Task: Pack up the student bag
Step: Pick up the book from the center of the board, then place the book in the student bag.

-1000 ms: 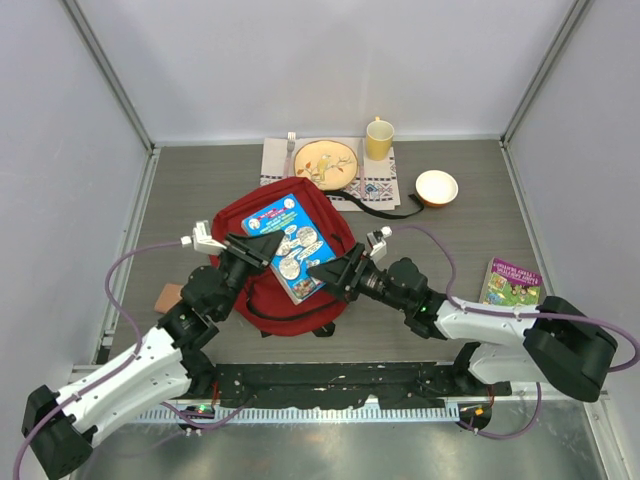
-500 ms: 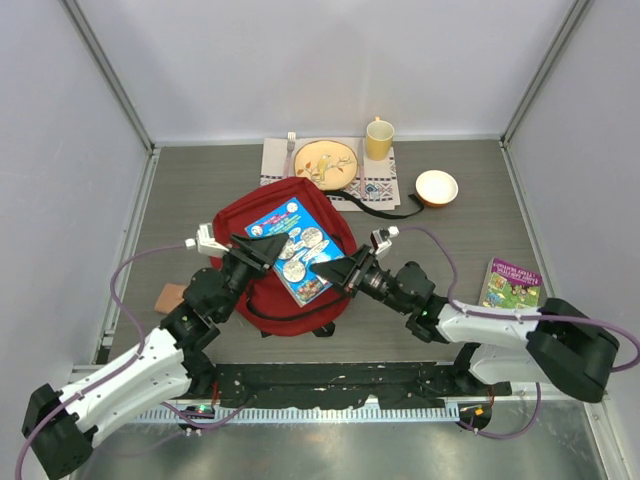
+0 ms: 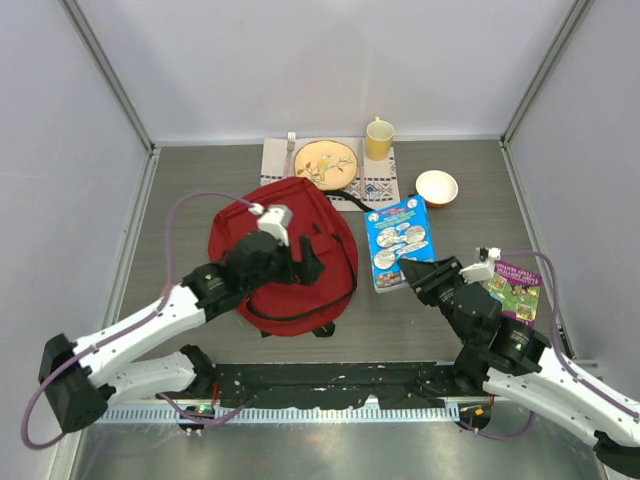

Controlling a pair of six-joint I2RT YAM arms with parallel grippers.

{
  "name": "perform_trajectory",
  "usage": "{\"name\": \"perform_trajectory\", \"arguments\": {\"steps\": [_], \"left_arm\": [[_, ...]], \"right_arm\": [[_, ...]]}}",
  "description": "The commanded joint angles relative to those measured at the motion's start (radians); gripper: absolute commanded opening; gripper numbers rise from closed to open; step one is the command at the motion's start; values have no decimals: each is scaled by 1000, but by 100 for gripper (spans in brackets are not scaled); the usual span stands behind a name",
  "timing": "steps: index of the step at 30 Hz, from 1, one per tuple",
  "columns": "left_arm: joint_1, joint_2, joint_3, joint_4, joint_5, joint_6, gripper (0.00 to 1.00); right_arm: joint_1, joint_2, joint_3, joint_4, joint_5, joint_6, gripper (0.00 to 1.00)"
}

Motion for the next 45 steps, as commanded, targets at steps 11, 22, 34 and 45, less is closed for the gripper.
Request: {"name": "perform_trajectory", "arguments": {"steps": [11,22,34,45], "left_arm": [[-253,265,153,-184,29,325,90],[-256,330,150,-184,46,334,82],[-256,372,138,-155,29,314,58],[-256,367,107,-118,12,311,7]], "right_arm": [[0,-157,100,-405,195,62,1],[0,-133,88,-402,170,81,1],[0,-140,62,-383,149,102,1],[0,-143,50,-383,141,113,1]]}}
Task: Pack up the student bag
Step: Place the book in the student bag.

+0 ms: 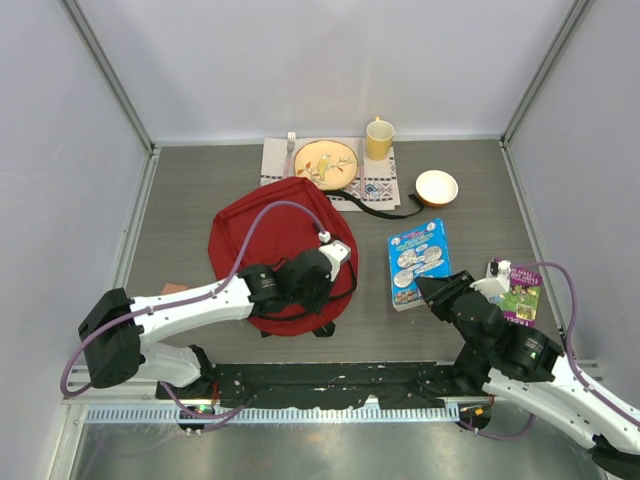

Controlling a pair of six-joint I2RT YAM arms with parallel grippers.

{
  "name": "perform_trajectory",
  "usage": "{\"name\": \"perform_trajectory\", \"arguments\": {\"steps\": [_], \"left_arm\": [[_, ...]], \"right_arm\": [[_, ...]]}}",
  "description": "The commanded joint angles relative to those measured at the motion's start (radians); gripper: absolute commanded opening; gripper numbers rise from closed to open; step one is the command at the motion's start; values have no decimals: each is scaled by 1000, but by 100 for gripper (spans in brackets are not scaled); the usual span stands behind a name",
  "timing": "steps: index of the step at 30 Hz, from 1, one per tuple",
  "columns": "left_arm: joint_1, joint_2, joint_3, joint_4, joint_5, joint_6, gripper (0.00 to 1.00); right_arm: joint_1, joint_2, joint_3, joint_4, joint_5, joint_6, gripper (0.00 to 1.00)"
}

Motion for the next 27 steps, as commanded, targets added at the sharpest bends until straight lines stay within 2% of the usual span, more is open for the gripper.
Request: {"name": "perform_trajectory", "arguments": {"steps": [1,9,14,18,19,22,27], "left_arm": [[-2,-7,-8,41,-27,2,0],[-2,-51,-9,31,-120,-32,0],[11,-170,40,11,-281,-67,0],[48,-246,103,-12,-341,-75,0],[50,-263,129,-15,-361,-77,0],[51,-295,176,-24,-427,-92,0],[51,-326,196,-10,-537,-149,0]], "right_arm": [[0,-11,11,95,37,32,1],[0,-13,17,95,30,23,1],[0,-13,30,124,-4,-29,1],[0,16,5,272,-125,-107,1],[0,29,-1,305,-200,-127,1],[0,95,-22,440,-339,-130,1],[0,173,-62,618,-455,-86,1]]}}
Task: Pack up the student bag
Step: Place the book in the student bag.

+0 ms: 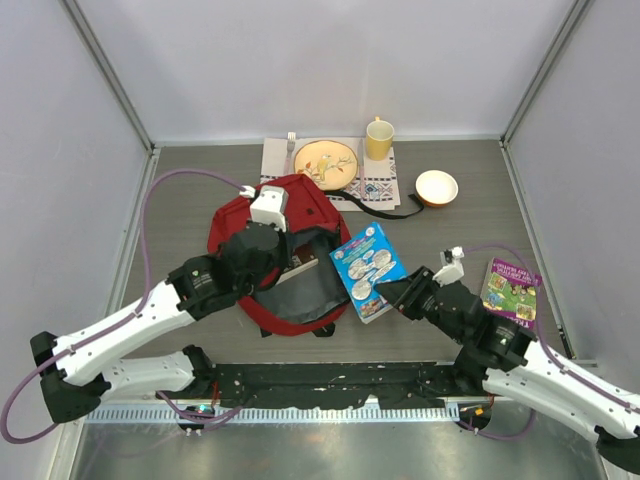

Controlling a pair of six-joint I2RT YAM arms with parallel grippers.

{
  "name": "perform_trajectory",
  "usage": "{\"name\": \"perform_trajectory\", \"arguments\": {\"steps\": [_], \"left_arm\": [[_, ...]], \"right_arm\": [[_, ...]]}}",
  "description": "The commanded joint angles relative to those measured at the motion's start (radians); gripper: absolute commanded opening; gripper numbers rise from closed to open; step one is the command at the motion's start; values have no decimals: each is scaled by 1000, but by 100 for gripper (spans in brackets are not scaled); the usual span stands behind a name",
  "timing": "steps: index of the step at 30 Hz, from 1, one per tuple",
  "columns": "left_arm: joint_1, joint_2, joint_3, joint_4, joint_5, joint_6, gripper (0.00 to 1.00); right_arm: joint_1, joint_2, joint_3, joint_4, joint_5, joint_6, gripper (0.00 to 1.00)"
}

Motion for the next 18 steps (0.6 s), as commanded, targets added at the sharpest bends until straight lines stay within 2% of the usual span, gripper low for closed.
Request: {"name": "perform_trajectory", "arguments": {"steps": [1,6,8,13,16,18], "left_arm": [[-2,-23,51,33,-130,-66,0],[-2,-27,42,62,-116,-88,0],[-2,-23,44,75,-104,-91,0],[-2,6,64,77,-70,-97,0],[-2,19,70,82,-43,-95,0],[-2,19,68,88,-20,-98,0]], "right_arm": [[0,34,-4,294,-135,25,1],[0,111,-7,333,-257,104,1],[0,154,-17,404,-346,129,1],[0,298,-18,503,-422,158,1],[0,372,-17,631,-451,151,1],[0,470,-12,780,-471,154,1]]}}
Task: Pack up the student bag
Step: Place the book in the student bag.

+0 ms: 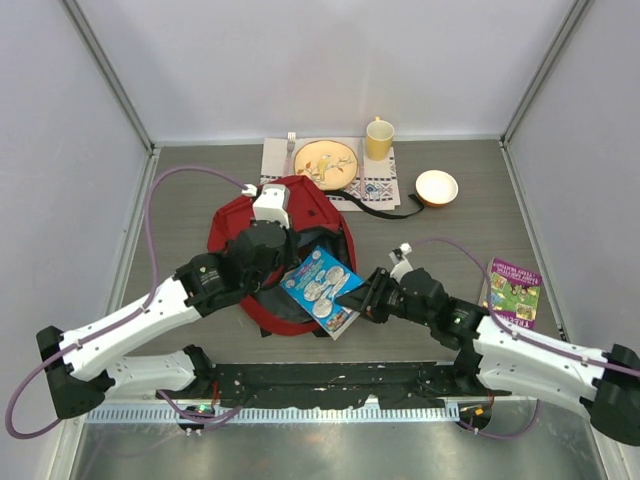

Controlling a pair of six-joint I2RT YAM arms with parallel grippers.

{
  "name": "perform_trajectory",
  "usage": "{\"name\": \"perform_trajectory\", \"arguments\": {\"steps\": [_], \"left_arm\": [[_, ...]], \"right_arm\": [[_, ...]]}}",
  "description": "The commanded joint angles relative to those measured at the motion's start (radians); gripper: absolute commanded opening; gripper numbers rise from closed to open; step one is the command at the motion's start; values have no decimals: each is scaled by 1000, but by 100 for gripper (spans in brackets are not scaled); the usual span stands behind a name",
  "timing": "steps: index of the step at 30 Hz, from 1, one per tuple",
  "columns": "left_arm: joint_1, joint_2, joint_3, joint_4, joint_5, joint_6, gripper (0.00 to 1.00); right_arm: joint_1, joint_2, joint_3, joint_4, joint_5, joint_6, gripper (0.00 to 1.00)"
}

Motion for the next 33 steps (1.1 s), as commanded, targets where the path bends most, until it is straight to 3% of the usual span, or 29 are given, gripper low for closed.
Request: {"name": "perform_trajectory", "arguments": {"steps": [1,11,17,20,22,25,30,33], "left_arm": [[-2,-5,46,86,40,-23,0],[-2,-39,27,74,27,-25,0],[-2,-48,29,72,50,-23,0],[-2,-51,26,76,64,-27,0],[-2,-54,26,79,76,-30,0],[-2,-51,21,91,84,-30,0],[-2,-59,23,98,113,-39,0],[-6,-56,84,-11,68,-23,0]], "right_arm": [[0,178,45,425,-80,21,1],[-21,511,168,842,-177,112,1],[-93,643,188,929,-165,159,1],[-112,663,185,895,-70,143,1],[-84,648,228,712,23,95,1],[-37,680,306,617,159,48,1],[-32,850,368,687,177,93,1],[-17,913,400,684,246,93,1]]}}
